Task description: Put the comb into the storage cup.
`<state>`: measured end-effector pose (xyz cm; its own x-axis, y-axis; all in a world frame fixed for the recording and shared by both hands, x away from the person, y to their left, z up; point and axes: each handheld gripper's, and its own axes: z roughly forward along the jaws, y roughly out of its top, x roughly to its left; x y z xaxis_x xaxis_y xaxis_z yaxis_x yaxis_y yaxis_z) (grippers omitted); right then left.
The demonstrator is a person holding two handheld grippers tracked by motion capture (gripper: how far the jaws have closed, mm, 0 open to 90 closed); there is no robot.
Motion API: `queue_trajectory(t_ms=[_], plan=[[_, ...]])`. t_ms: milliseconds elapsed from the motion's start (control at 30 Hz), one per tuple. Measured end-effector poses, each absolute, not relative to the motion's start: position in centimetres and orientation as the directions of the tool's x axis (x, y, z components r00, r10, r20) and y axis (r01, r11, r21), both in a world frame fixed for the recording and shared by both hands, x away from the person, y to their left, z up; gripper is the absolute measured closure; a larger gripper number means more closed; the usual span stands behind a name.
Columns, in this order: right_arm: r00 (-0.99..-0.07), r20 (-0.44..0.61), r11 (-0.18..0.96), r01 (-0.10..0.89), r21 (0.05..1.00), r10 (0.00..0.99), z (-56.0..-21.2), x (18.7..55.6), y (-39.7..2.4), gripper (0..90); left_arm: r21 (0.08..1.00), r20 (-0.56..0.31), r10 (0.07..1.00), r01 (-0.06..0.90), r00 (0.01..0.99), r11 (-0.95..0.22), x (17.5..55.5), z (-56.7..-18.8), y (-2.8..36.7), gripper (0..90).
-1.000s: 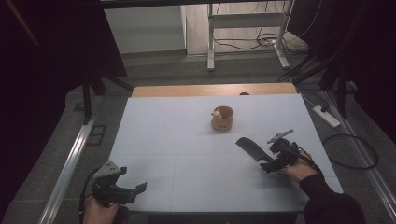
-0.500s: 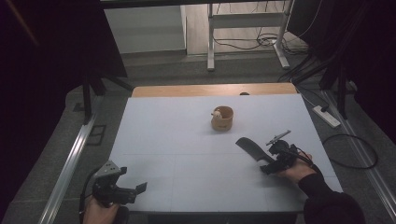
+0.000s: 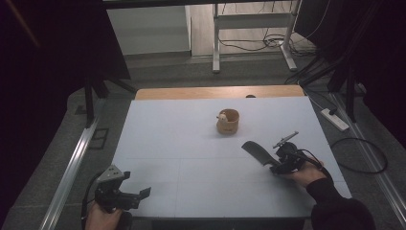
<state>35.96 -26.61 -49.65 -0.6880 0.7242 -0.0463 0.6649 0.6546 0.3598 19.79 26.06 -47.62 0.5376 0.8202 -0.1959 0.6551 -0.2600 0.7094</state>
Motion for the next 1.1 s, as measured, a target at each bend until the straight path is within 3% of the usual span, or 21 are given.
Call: queue_trajectory(t_ms=[33, 67, 167, 667, 1100], plan=[[-0.691, -0.046, 0.657, 0.662, 0.361, 0.721, -49.6, 35.9, -26.6, 60.0, 0.709, -0.196, 0.820, 0.655, 0.537, -0.260, 19.8, -47.6, 26.1, 0.0], [-0.691, -0.046, 0.657, 0.662, 0.361, 0.721, -49.6, 35.9, -26.6, 60.0, 0.710, -0.195, 0.820, 0.655, 0.538, -0.260, 19.8, -47.6, 26.1, 0.0], [-0.700, -0.042, 0.663, 0.654, 0.366, 0.713, -49.5, 35.9, -26.6, 71.6, 0.710, -0.195, 0.819, 0.654, 0.539, -0.261, 19.8, -47.6, 26.0, 0.0], [-0.711, -0.026, 0.661, 0.640, 0.392, 0.703, -49.5, 35.8, -27.1, 72.6, 0.711, -0.209, 0.806, 0.652, 0.553, -0.263, 19.9, -47.6, 26.1, 0.0], [-0.721, -0.017, 0.643, 0.605, 0.469, 0.692, -48.5, 35.1, -27.7, 72.6, 0.744, -0.251, 0.759, 0.621, 0.601, -0.247, 20.5, -47.1, 26.1, 0.0]])
